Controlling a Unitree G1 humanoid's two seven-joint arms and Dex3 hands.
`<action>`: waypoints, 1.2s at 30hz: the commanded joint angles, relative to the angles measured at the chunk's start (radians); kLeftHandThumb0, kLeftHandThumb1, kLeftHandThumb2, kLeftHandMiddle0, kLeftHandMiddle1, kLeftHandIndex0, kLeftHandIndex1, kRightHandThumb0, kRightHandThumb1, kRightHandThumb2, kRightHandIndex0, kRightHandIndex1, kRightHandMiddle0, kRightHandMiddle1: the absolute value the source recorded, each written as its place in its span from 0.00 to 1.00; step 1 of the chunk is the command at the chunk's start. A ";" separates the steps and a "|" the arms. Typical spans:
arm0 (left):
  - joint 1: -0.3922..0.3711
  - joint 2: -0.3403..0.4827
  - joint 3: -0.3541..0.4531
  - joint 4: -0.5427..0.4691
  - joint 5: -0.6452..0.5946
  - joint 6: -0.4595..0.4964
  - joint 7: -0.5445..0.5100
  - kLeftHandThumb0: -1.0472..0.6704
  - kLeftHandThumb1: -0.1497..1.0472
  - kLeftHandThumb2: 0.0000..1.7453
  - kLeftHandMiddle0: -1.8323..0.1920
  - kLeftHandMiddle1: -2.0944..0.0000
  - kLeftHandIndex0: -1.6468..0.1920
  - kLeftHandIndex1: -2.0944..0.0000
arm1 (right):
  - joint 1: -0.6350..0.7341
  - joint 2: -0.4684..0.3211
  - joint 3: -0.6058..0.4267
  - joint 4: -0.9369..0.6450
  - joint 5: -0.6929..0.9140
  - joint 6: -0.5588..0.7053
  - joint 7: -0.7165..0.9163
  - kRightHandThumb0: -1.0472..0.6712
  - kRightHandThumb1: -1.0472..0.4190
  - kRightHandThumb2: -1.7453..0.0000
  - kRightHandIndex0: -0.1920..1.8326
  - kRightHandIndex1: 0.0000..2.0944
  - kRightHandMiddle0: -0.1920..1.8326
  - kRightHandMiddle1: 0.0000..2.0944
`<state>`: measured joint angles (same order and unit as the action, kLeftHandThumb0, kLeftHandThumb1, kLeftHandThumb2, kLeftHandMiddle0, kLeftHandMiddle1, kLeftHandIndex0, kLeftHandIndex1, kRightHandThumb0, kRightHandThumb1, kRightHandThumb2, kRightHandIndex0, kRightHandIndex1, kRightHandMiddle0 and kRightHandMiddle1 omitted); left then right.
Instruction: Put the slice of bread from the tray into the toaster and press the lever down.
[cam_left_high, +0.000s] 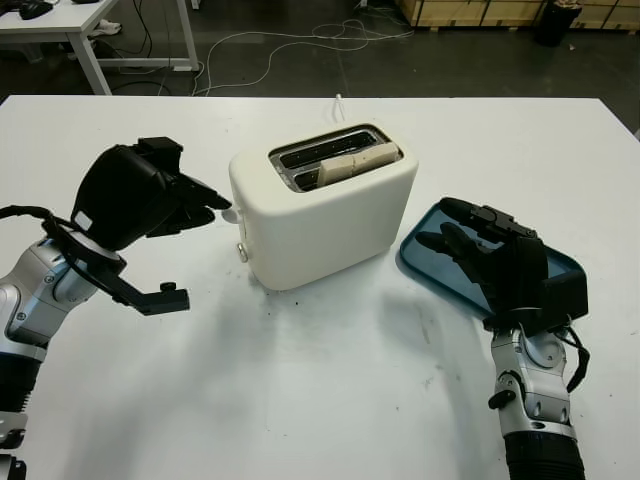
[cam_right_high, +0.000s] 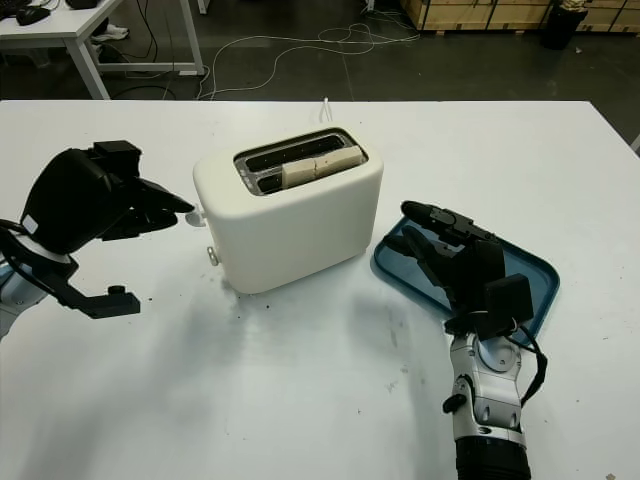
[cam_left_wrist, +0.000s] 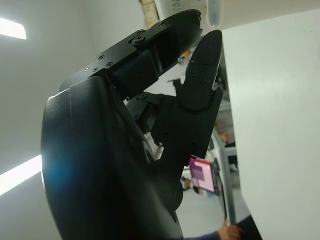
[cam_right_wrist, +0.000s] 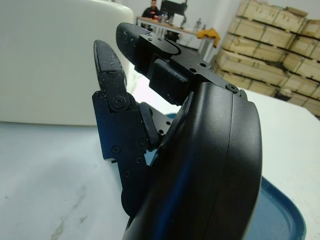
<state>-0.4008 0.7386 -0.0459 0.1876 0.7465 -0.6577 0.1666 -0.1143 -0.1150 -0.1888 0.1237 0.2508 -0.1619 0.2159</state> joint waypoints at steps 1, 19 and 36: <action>-0.029 0.031 -0.014 0.001 -0.021 -0.010 -0.042 0.38 0.80 0.00 0.54 0.17 0.21 1.00 | -0.008 -0.005 -0.001 -0.015 -0.003 -0.013 0.001 0.36 0.09 1.00 0.74 0.01 0.65 0.00; -0.116 0.073 -0.014 -0.004 -0.094 -0.011 -0.207 0.38 0.81 0.00 0.48 0.30 0.20 1.00 | -0.006 -0.008 -0.001 -0.017 -0.006 -0.018 0.005 0.35 0.09 1.00 0.74 0.00 0.65 0.00; -0.135 0.050 -0.041 0.036 -0.072 -0.031 -0.194 0.38 0.79 0.00 0.49 0.27 0.19 0.99 | -0.002 -0.005 0.001 -0.021 -0.007 -0.015 0.002 0.36 0.09 1.00 0.74 0.00 0.65 0.00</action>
<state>-0.5184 0.7959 -0.0743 0.2163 0.6688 -0.6828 -0.0403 -0.1142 -0.1155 -0.1884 0.1208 0.2503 -0.1620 0.2181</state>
